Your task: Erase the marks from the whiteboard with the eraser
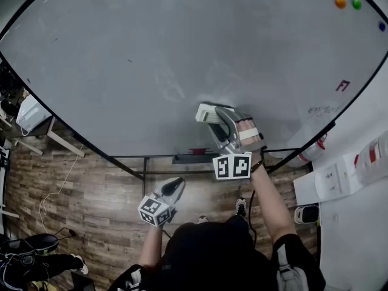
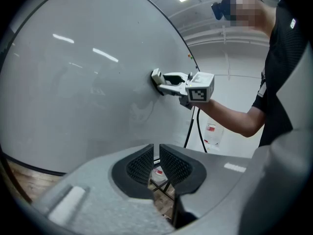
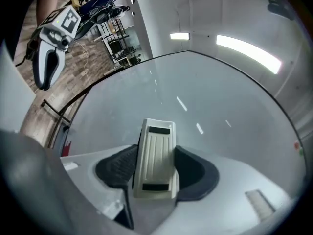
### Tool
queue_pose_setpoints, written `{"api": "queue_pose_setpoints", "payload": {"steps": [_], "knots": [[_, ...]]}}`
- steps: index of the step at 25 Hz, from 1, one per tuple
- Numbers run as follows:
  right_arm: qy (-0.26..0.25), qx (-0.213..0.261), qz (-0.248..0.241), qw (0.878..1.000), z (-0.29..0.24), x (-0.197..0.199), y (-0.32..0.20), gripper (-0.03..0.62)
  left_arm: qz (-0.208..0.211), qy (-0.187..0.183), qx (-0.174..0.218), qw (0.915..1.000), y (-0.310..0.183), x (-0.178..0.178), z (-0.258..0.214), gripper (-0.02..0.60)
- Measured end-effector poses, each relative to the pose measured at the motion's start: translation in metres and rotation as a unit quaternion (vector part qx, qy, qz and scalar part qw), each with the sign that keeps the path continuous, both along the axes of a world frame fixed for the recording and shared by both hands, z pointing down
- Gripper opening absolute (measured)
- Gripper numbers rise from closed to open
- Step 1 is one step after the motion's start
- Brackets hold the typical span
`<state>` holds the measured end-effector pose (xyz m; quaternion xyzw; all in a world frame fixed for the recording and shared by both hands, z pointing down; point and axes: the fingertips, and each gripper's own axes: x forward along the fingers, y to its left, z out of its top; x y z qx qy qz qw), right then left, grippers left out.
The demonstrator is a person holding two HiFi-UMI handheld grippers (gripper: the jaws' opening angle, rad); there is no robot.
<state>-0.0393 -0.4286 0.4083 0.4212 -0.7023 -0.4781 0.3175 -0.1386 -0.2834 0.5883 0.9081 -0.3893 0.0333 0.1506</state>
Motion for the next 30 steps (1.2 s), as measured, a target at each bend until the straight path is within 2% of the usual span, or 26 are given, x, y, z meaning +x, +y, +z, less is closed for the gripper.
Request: {"api": "queue_pose_setpoints", "payload": {"steps": [5,9,13,18,22,30], "knots": [[-0.042,0.050,0.008,0.998,-0.072,0.014,0.000,0.241,0.001,0.000,0.007,1.0000,0.001,0.002,-0.004,0.046],[-0.048,0.064,0.018,0.997,-0.077,0.018,0.000,0.241,0.000,0.001,0.008,1.0000,0.002,0.002,-0.005,0.046],[-0.021,0.036,0.014,0.999,-0.030,0.010,0.000,0.241,-0.001,0.003,0.004,1.0000,0.006,0.002,-0.002,0.046],[0.025,-0.024,0.002,0.999,0.059,-0.002,0.000,0.241,0.004,0.001,0.003,1.0000,0.010,0.005,-0.004,0.046],[0.046,-0.072,-0.002,0.996,0.111,-0.004,0.001,0.241,0.002,0.000,0.002,1.0000,0.013,0.003,-0.004,0.046],[0.046,-0.102,0.006,0.994,0.130,-0.004,0.002,0.241,-0.004,0.004,-0.008,1.0000,0.023,-0.006,0.003,0.047]]}}
